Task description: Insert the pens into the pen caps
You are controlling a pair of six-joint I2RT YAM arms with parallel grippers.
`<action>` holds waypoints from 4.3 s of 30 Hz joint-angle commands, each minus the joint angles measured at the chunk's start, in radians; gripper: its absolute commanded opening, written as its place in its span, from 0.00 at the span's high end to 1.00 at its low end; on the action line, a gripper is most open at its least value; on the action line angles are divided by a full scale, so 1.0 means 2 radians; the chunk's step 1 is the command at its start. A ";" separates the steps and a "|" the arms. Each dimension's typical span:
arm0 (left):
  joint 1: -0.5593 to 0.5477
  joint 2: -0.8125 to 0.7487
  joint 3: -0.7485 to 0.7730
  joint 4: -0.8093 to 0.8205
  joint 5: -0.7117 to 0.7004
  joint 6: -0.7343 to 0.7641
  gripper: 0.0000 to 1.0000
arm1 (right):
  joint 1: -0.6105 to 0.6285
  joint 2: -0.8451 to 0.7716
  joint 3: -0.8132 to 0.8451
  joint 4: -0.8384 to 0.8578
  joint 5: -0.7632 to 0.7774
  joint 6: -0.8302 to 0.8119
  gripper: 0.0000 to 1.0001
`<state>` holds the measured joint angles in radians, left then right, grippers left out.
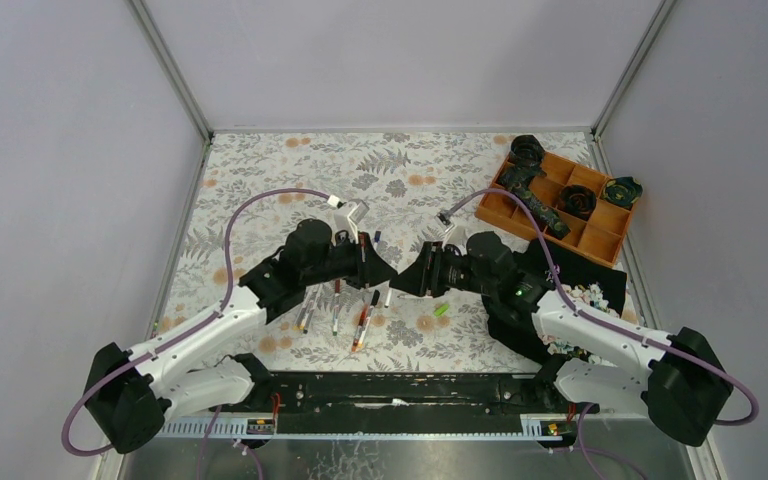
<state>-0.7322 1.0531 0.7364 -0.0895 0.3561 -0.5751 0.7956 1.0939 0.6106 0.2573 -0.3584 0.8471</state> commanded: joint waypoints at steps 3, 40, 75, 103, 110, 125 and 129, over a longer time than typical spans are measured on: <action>-0.002 -0.012 -0.010 0.049 0.008 -0.031 1.00 | 0.016 0.010 0.006 0.056 -0.007 0.006 0.58; -0.045 -0.048 -0.060 0.085 0.014 -0.025 0.59 | 0.011 -0.047 0.014 0.034 0.020 0.073 1.00; -0.058 -0.057 -0.078 0.142 0.038 -0.034 0.90 | 0.011 -0.034 0.074 -0.043 0.050 0.027 1.00; 0.094 -0.063 0.000 -0.043 -0.020 0.074 1.00 | 0.011 0.000 0.052 -0.226 0.198 -0.072 0.50; 0.171 -0.046 0.030 -0.066 -0.018 0.138 1.00 | 0.010 0.094 0.086 -0.202 0.200 -0.115 0.60; 0.173 -0.045 0.009 -0.044 -0.020 0.152 1.00 | 0.010 0.272 0.217 -0.262 0.215 -0.251 0.63; 0.173 -0.044 0.010 -0.043 -0.019 0.151 1.00 | 0.010 0.292 0.221 -0.261 0.212 -0.255 0.62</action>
<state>-0.3916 0.9714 0.7589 -0.1974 0.3115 -0.2924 0.8169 1.6535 1.0073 -0.2520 0.0616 0.3801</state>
